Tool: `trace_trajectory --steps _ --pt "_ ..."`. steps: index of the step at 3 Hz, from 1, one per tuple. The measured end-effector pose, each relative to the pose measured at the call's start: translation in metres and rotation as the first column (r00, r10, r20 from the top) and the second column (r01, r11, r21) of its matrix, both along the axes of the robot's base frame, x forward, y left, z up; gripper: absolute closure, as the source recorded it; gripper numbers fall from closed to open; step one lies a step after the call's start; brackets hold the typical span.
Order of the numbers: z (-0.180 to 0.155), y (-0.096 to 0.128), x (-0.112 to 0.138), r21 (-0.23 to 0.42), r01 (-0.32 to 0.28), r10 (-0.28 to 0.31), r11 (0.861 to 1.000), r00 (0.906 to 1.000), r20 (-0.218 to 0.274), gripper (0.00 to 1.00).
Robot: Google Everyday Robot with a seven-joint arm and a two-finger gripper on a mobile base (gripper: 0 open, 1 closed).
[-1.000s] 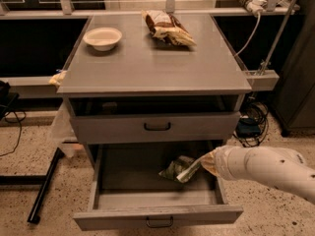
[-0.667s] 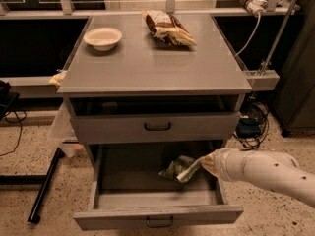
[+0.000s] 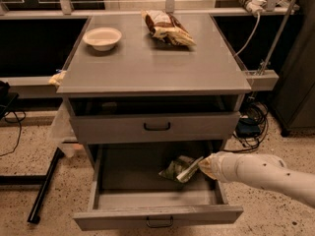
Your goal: Pick green jalapeno chip bag from middle drawer and place on counter
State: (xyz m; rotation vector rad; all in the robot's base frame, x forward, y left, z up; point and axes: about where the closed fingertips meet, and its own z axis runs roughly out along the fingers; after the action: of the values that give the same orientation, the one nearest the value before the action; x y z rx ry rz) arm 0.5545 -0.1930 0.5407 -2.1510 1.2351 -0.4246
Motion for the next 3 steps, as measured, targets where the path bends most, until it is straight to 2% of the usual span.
trace_trajectory --steps 1,2,3 --pt "-0.021 0.001 0.005 -0.002 -0.026 0.026 1.0 0.9995 -0.02 0.41" --pt "-0.041 0.007 0.014 0.008 -0.057 0.058 0.998 0.9975 -0.041 0.33" --pt "-0.065 0.016 0.022 0.033 -0.082 0.085 0.996 0.9937 -0.074 0.34"
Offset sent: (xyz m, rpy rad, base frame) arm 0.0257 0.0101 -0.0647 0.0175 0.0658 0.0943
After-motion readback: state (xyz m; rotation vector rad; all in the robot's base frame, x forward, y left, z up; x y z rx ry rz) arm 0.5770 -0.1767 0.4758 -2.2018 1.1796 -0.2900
